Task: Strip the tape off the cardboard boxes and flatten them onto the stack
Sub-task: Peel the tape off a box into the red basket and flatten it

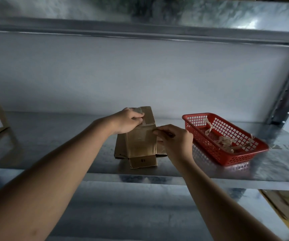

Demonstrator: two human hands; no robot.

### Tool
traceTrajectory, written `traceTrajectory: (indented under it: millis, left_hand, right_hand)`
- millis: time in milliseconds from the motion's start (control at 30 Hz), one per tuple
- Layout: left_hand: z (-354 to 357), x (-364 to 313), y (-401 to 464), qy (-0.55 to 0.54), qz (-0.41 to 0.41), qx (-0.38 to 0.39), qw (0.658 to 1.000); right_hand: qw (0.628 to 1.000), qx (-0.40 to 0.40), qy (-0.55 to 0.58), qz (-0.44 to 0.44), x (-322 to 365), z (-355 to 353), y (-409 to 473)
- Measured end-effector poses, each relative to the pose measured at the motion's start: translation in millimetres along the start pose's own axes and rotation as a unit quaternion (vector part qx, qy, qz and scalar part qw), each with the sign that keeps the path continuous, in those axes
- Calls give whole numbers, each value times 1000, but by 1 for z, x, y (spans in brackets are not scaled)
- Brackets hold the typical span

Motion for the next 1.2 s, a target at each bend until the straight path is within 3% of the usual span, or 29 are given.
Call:
traceTrajectory:
  millis: [233, 467, 600, 667, 733, 800, 867, 933, 1067, 1200]
  left_hand:
    - [9, -4, 0, -10, 10, 14, 1000]
    - [6, 2, 4, -18, 12, 24, 999]
    - [4, 4, 9, -17, 16, 28, 999]
    - [6, 6, 12, -10, 12, 28, 999]
    - [9, 6, 13, -4, 8, 26, 1000]
    - [9, 6, 13, 7, 11, 25, 1000]
    - [10, 7, 13, 13, 7, 29, 999]
    - [11, 7, 12, 14, 4, 30, 999]
    - [11, 7, 11, 16, 9, 32, 999]
    - [10, 5, 11, 21, 10, 30, 999]
  right_hand:
    - [980, 7, -149, -134, 6, -6, 1]
    - [905, 192, -293, -240, 32, -11, 23]
    - [883, 220, -341, -237, 37, -9, 25]
    - [924, 201, -277, -170, 31, -10, 25]
    - [975, 160, -150, -38, 19, -14, 24]
    - [987, 125, 27, 94, 8, -16, 19]
    - [961, 99, 179, 186, 1, -14, 14]
    - [932, 72, 254, 246, -3, -12, 12]
    - [867, 81, 337, 359, -11, -7, 10]
    - [855, 117, 320, 391, -15, -8, 10]
Point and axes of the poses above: each hand's wrist, its own y-axis towards the middle knuckle, its own z-axis out of the palm, x = y × z, the point moved 4 cm from there along y, towards the middle knuckle, and after that the axes turned 10 degrees about z, right-handed, at the moved point
